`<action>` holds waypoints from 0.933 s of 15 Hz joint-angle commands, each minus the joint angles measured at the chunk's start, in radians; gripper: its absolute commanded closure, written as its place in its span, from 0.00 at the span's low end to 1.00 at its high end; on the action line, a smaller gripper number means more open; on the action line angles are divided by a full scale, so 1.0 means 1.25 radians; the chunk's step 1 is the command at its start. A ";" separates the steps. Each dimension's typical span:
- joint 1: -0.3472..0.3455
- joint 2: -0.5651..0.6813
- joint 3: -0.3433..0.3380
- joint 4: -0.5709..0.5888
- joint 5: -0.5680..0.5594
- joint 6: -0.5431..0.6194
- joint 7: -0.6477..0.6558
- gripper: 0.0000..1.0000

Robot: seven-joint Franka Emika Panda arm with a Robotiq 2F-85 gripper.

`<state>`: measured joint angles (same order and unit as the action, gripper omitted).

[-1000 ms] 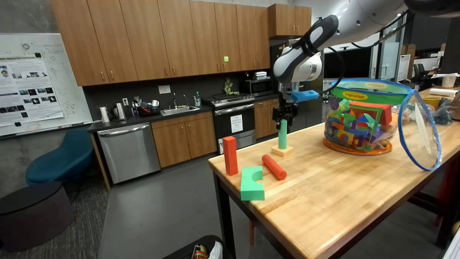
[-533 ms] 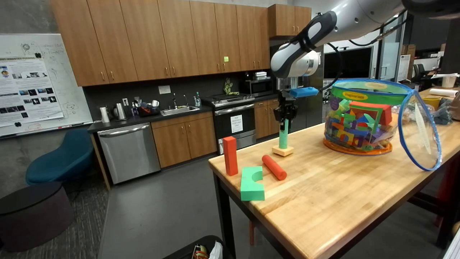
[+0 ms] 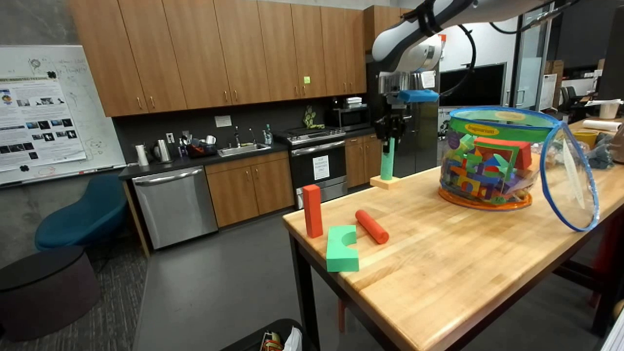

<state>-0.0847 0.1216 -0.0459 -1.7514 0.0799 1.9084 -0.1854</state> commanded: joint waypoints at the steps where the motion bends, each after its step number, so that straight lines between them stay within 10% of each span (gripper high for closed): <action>1: -0.006 -0.067 -0.009 -0.015 0.024 -0.048 -0.012 0.85; 14: -0.013 -0.082 -0.026 -0.122 0.238 -0.053 -0.073 0.85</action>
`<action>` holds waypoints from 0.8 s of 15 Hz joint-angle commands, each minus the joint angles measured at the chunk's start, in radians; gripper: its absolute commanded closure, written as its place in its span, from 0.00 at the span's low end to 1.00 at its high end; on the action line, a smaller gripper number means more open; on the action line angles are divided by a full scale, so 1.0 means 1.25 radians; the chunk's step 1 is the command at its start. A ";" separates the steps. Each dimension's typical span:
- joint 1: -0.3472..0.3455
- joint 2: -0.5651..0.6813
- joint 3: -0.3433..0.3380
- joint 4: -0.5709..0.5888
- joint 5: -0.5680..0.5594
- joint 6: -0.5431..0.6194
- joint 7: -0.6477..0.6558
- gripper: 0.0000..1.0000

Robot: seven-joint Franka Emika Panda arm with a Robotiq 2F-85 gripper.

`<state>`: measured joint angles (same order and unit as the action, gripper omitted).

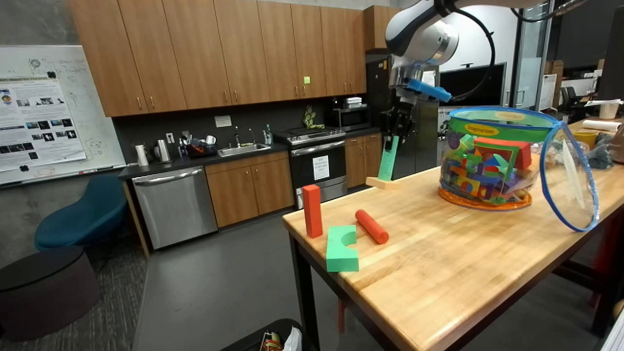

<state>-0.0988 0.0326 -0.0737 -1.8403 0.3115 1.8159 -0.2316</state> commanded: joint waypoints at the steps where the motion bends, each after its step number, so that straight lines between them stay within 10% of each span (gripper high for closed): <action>1: -0.001 -0.006 -0.004 -0.065 0.070 0.028 -0.044 0.85; 12: 0.003 0.070 0.010 -0.106 0.108 0.024 -0.079 0.85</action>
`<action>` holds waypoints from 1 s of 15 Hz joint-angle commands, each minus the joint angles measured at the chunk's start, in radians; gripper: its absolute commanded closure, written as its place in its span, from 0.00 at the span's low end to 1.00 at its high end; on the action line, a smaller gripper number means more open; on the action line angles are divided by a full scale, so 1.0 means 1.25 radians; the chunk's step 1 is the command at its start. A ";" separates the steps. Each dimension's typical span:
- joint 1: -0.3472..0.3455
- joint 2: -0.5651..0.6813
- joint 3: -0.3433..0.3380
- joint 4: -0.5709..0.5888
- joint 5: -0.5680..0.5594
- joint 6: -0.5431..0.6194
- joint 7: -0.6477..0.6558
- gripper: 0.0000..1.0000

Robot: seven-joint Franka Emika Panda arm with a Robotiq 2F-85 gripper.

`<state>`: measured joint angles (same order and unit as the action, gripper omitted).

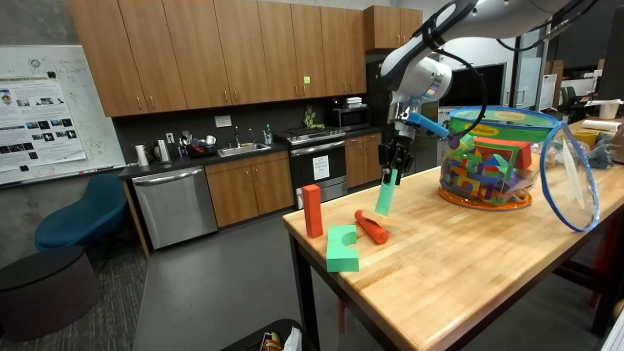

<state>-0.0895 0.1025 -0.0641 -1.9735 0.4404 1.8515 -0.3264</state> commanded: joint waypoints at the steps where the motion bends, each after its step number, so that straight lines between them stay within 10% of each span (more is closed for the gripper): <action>1: -0.006 0.016 0.001 0.001 0.004 -0.008 -0.002 0.85; 15: -0.045 0.014 -0.024 -0.057 0.026 0.022 0.009 0.85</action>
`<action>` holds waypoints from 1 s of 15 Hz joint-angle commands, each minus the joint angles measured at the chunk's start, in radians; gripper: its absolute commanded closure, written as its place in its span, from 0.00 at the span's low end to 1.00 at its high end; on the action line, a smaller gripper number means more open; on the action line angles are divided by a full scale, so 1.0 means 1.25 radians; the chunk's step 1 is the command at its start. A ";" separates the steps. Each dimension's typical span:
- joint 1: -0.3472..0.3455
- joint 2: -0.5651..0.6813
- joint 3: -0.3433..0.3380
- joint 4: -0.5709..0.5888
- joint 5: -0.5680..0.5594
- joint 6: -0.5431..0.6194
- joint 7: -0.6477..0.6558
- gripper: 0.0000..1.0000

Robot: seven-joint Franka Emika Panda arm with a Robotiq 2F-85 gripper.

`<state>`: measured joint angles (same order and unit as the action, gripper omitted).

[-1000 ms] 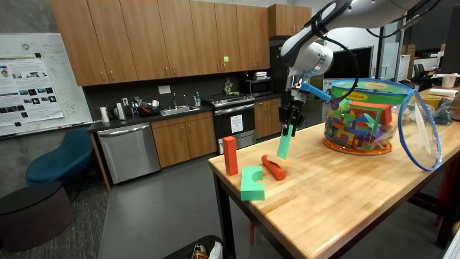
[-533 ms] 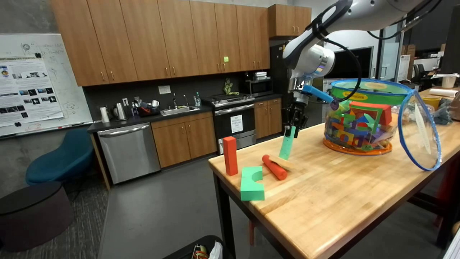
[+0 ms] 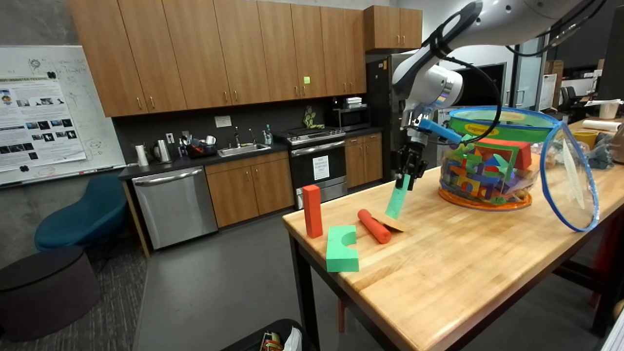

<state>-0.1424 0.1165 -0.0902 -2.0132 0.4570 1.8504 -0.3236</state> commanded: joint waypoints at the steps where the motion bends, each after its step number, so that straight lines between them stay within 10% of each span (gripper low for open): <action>1: -0.003 0.001 -0.005 -0.028 0.012 0.028 0.011 0.85; 15: -0.007 -0.028 -0.035 -0.044 -0.087 0.071 0.105 0.85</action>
<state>-0.1473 0.1060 -0.1250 -2.0310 0.4142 1.8987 -0.2396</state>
